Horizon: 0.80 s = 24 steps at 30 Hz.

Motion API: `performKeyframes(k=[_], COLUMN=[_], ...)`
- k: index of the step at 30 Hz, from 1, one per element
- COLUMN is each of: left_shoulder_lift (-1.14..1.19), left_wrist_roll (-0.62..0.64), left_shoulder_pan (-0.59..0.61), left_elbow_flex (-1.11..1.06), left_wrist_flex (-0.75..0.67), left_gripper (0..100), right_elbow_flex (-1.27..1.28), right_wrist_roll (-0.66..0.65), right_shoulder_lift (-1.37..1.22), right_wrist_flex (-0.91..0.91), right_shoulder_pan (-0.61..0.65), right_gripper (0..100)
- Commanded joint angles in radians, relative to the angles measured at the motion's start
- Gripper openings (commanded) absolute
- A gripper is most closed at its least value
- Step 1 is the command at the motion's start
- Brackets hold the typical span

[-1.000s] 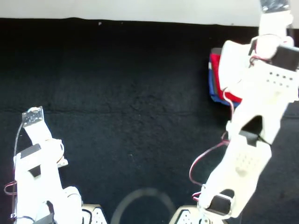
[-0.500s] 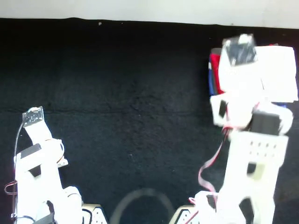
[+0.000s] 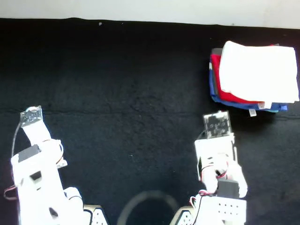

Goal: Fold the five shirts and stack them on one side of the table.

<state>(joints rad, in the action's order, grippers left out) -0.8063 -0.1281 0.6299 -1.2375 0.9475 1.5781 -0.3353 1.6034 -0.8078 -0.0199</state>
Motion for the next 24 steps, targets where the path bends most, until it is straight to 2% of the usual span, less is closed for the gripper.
performKeyframes(k=[1,5,12,14,16,20,24], left_shoulder_lift=[-0.196,-0.421,-0.88,-1.012,-1.032,-0.961,-0.961], left_wrist_roll=[-0.006,-0.006,-0.006,-0.006,-0.006,-0.002,0.0], left_shoulder_pan=[0.004,0.002,0.002,0.002,-0.013,-0.136,-0.331], left_elbow_flex=[0.035,-0.048,-0.259,-0.332,-0.361,-0.378,-0.42], left_wrist_flex=[0.133,0.144,0.152,0.152,0.149,0.166,0.27], left_gripper=[1,1,1,1,1,1,1], right_elbow_flex=[0.104,0.214,0.231,0.231,0.231,0.231,0.231], right_wrist_roll=[0.005,0.003,0.011,0.011,0.035,0.222,0.348], right_shoulder_lift=[0.111,0.232,0.194,0.202,0.203,0.203,0.203], right_wrist_flex=[0.021,0.024,0.013,-0.044,-0.099,-0.166,-0.206], right_shoulder_pan=[0.005,0.007,0.007,0.008,0.024,0.097,0.196], right_gripper=[0.9,0.9,0.9,0.9,0.9,0.9,0.9])
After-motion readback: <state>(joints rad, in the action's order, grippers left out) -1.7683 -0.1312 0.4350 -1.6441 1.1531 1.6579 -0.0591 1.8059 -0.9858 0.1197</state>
